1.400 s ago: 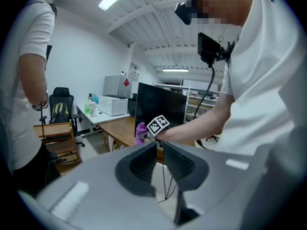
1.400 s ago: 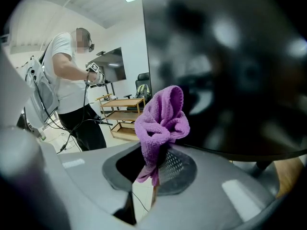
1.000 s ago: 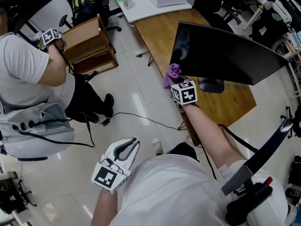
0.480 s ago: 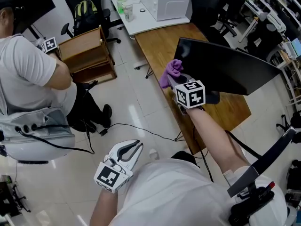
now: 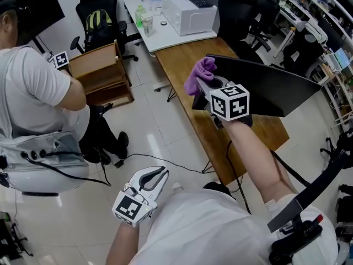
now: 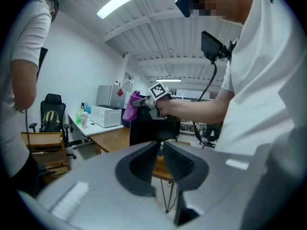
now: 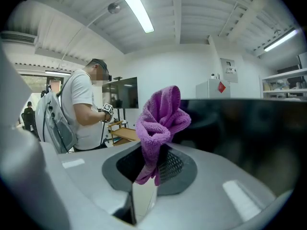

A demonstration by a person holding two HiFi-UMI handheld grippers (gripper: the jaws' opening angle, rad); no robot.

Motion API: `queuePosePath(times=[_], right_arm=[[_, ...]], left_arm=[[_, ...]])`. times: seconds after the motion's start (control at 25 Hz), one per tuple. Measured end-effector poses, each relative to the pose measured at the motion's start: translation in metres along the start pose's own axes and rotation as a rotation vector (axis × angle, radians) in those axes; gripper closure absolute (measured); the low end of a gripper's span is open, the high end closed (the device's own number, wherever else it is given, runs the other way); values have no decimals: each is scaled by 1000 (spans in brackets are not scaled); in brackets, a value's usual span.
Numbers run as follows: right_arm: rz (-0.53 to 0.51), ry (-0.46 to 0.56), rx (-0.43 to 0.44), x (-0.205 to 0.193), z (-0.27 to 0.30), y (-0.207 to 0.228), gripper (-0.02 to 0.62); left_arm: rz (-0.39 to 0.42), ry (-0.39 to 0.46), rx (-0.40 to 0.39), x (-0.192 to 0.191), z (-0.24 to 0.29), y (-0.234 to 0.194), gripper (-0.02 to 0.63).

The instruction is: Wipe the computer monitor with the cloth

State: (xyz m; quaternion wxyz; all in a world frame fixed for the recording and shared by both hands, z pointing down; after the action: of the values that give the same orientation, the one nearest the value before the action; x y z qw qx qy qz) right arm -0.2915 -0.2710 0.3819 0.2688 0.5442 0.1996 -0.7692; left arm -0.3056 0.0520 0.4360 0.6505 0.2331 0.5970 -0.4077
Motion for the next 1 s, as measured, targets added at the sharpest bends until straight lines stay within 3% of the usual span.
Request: queuePosePath(times=[0.28,0.6,0.8,1.0], right_arm=[[8,41,11,45,-2,4,543],[32,119,56,62,-18,-5,543],[12,134,80,34,-58,-7,543],[-52,68,5,-30,-118,13,543]], left_arm=[[-24,36,6,8,2,3,541],[-20,39,-4,2,-6,-3,541],[-39,15,-60,-3,12,-2,541],[-7,-39,-176,-4,44,2,541]])
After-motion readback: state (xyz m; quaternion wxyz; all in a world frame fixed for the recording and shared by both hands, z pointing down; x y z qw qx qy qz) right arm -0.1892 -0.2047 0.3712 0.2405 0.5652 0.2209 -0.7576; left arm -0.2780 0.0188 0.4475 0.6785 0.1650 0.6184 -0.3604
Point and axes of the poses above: the fingertips, and each gripper's own axes: z forward along the fingers, y to its right, x out of its top, the point moved 3 cm from there along -z, backward along the fingers, and after that the axes turned 10 degrees about -x, right-handed, at the moved point
